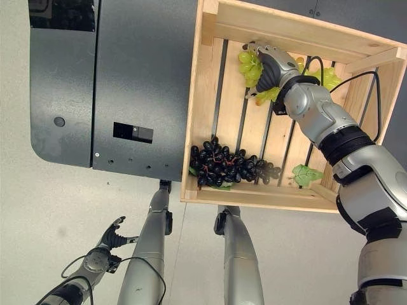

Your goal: Pick up the fruits from the basket on one side to the basket on the other side

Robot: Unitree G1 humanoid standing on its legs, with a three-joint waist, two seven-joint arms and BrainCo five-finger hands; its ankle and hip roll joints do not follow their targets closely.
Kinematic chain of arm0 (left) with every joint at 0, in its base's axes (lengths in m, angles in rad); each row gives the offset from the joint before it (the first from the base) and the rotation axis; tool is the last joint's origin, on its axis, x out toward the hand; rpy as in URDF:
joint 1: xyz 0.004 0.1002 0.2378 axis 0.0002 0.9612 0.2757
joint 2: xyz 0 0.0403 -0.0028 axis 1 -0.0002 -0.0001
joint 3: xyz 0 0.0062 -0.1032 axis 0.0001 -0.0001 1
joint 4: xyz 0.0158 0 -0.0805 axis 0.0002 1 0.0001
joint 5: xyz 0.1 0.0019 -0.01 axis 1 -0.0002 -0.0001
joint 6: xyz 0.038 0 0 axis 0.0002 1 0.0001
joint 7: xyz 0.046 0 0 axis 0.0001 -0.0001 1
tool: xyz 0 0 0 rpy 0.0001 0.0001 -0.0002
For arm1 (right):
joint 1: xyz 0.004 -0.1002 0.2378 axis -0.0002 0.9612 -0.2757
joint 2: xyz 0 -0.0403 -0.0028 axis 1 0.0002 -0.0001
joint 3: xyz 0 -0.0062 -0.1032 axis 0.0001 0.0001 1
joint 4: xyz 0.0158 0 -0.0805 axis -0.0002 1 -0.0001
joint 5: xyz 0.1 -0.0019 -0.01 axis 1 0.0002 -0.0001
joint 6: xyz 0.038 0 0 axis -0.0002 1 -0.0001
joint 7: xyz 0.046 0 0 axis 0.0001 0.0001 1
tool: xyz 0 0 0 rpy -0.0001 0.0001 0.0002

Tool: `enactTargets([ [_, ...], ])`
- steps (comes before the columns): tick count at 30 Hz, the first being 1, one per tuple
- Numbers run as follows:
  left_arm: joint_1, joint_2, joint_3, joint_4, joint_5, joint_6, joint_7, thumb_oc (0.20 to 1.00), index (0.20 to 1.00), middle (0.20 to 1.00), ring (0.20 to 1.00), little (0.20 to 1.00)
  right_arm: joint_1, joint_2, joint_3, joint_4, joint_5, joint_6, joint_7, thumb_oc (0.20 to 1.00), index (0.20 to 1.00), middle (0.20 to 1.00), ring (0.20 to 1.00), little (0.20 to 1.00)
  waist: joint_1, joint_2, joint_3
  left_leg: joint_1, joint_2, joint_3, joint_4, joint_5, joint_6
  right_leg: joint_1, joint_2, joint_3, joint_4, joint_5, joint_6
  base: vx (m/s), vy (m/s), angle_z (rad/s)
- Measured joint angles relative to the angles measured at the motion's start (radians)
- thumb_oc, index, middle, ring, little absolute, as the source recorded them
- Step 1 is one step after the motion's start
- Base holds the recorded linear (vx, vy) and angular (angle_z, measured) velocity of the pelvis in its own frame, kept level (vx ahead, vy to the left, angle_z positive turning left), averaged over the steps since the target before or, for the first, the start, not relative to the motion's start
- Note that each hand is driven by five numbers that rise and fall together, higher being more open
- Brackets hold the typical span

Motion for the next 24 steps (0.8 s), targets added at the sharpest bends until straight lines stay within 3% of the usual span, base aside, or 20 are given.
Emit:
enactTargets([
  [24, -0.006, -0.007, -0.019, 0.029, -0.038, -0.001, -0.001, 1.0, 1.0, 1.0, 1.0, 1.0, -0.026, 0.004, 0.016, 0.123, 0.044, -0.009, 0.017, 1.0, 1.0, 1.0, 1.0, 1.0, -0.006, -0.002, -0.002, -0.001, -0.003, 0.003, 0.004, 0.001, 0.002, -0.006, -0.003, 0.004, 0.01, 0.0, 0.0, 0.0, 0.0, 0.0],
])
